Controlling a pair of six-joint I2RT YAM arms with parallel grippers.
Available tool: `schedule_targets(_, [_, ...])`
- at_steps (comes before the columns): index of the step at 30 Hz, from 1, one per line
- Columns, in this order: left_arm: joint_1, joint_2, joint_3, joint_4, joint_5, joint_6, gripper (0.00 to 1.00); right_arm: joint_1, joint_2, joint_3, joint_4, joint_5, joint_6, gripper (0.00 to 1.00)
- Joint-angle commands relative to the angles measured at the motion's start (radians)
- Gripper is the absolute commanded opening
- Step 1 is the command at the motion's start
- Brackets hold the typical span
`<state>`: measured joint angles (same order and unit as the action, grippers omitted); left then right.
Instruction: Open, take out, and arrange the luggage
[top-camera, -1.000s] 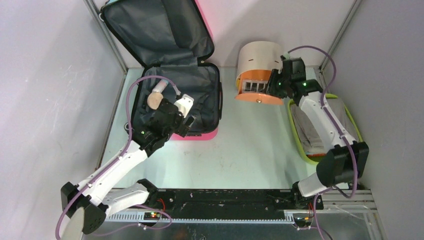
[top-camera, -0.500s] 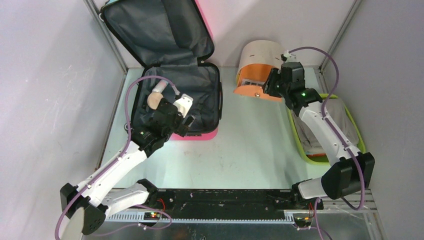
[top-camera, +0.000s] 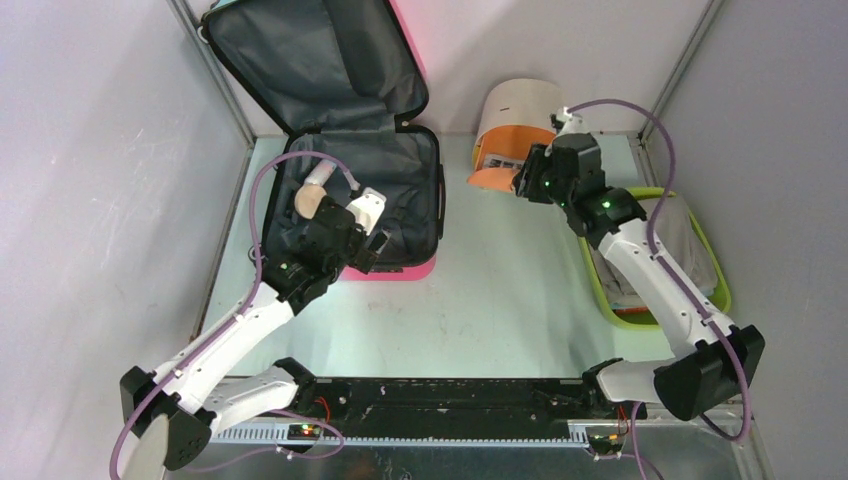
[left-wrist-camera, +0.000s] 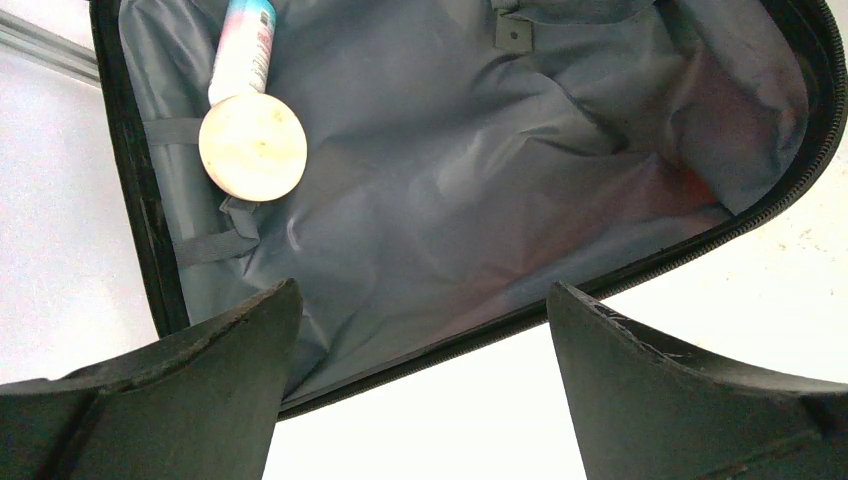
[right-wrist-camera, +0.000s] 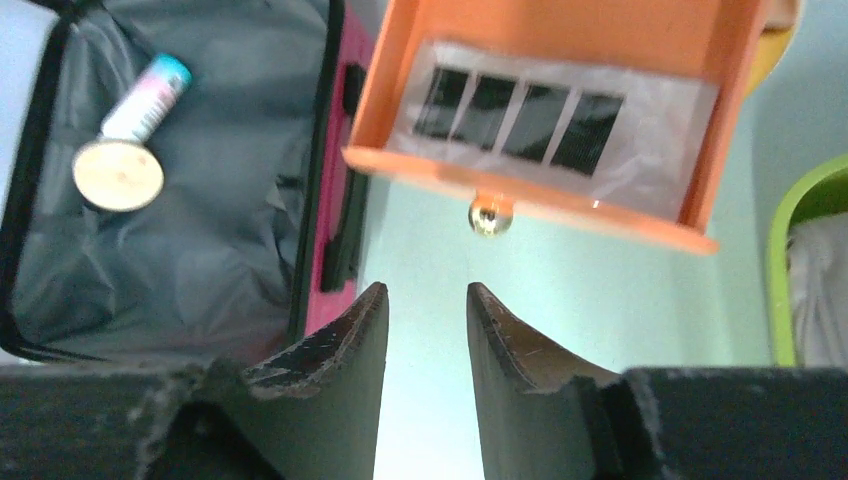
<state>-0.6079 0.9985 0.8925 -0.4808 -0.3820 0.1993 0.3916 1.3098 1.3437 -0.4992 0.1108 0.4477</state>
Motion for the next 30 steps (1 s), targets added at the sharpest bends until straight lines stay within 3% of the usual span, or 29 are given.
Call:
schedule_targets(1, [0.0,-0.03,0.022,0.016,-0.014,-0.019,1.0,0.02,0.012,-0.07,0.031,0.017,0.038,0.37])
schedule_targets(15, [0.001,-0.029,0.02,0.016,-0.029,-0.017,1.0,-0.023,0.132,-0.074,0.275,0.121,-0.084,0.37])
schedule_targets(30, [0.0,-0.021,0.019,0.007,-0.028,-0.019,1.0,-0.071,0.276,-0.074,0.559,0.06,-0.174,0.37])
